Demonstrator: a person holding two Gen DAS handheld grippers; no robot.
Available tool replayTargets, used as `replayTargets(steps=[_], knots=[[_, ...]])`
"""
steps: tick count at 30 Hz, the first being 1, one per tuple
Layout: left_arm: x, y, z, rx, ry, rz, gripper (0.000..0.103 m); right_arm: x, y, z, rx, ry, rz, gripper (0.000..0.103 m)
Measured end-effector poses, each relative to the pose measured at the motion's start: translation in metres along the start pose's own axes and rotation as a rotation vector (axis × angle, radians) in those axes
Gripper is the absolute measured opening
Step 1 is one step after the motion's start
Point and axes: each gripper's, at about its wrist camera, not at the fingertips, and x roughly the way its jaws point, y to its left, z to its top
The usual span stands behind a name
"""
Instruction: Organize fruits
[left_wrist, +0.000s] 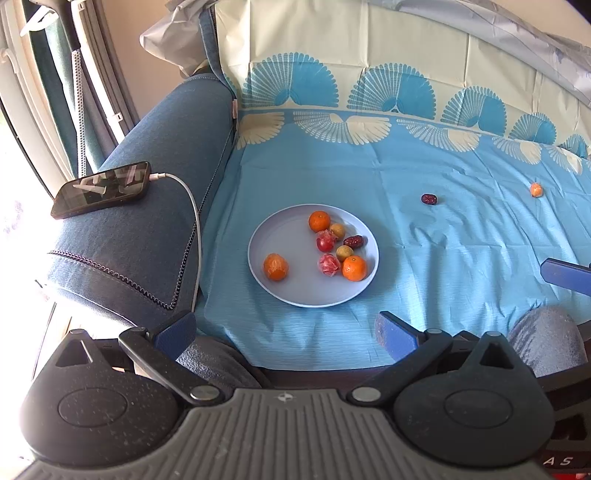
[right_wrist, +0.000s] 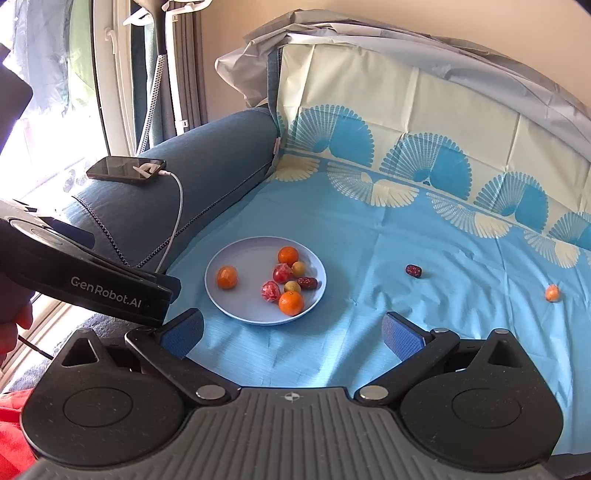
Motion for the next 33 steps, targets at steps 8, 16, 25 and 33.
replayTargets(steps=[8, 16, 25, 33], knots=[[0.001, 0.000, 0.002, -0.001, 0.011, -0.006, 0.103, -0.001, -0.001, -0.001, 0.002, 0.000, 0.002, 0.102], [0.002, 0.000, 0.007, -0.003, 0.030, -0.006, 0.103, 0.000, -0.002, -0.002, 0.016, 0.002, 0.004, 0.102], [0.003, -0.003, 0.012, 0.000, 0.045, -0.007, 0.103, 0.002, -0.009, -0.002, 0.042, -0.001, 0.008, 0.102], [0.000, -0.009, 0.030, 0.014, 0.065, 0.000, 0.103, -0.003, -0.030, 0.000, 0.121, -0.014, -0.017, 0.102]])
